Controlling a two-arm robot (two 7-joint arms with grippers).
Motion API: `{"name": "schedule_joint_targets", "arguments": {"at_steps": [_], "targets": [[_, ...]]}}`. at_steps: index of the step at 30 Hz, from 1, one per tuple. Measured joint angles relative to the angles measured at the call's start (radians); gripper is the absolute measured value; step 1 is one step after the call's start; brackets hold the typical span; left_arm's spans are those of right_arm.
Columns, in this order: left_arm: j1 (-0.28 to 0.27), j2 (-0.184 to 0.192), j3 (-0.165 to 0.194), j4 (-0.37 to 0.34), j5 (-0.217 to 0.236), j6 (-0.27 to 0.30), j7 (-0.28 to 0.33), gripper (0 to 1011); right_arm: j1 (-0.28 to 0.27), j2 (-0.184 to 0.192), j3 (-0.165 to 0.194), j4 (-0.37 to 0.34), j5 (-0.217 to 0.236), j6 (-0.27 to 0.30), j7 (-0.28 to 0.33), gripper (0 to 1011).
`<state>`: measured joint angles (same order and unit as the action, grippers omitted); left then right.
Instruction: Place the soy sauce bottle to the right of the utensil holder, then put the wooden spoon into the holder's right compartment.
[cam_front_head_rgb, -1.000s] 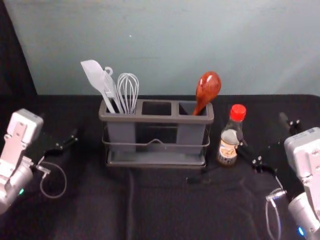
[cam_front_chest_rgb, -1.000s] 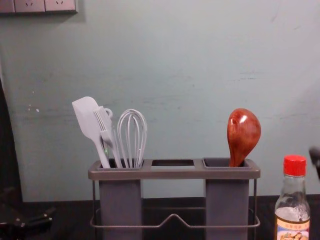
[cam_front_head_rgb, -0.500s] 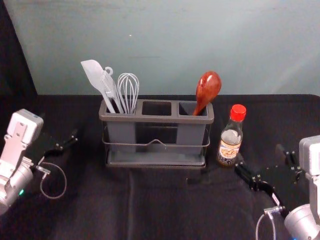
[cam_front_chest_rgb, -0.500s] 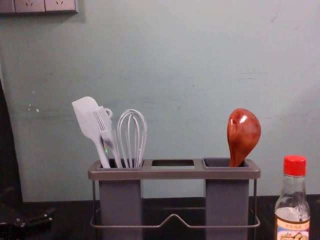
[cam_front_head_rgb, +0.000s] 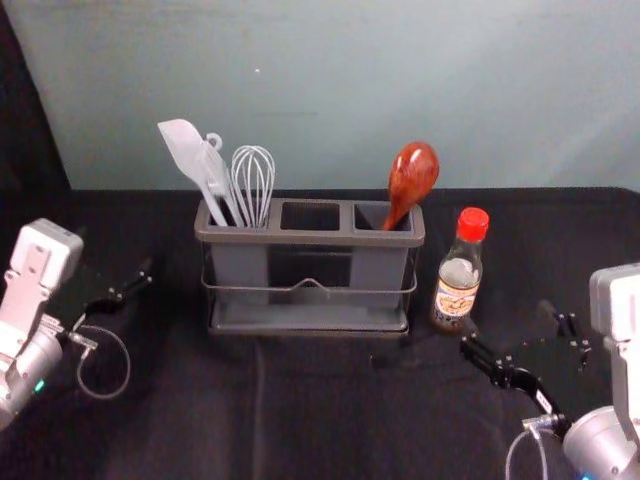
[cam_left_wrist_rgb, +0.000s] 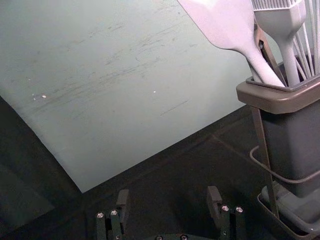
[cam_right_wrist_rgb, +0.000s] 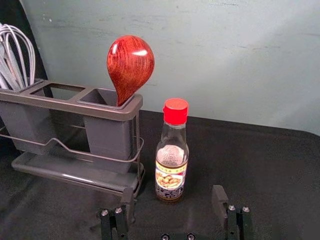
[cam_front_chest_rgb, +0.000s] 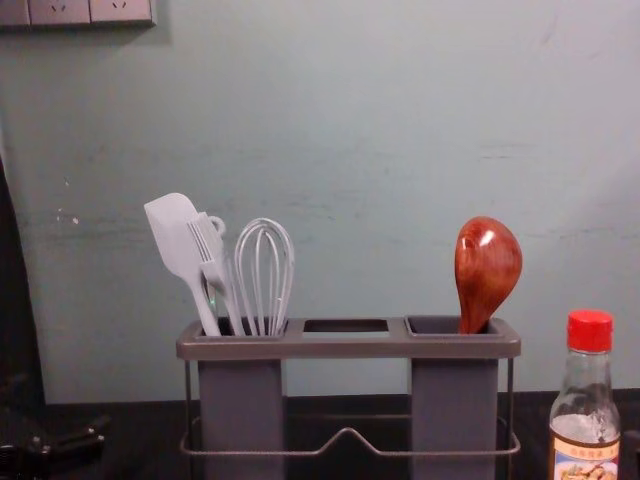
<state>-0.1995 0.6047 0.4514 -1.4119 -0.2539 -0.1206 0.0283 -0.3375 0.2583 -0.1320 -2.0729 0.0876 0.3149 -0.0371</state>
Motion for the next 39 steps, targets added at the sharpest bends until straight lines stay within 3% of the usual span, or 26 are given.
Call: {"name": "schedule_joint_targets", "arguments": {"at_steps": [39], "targets": [[0.0,0.0,0.0,0.0,0.0,0.0,0.0,1011,-0.004,0.002,-0.005,0.002,-0.004,-0.02,-0.007,1002]]}}
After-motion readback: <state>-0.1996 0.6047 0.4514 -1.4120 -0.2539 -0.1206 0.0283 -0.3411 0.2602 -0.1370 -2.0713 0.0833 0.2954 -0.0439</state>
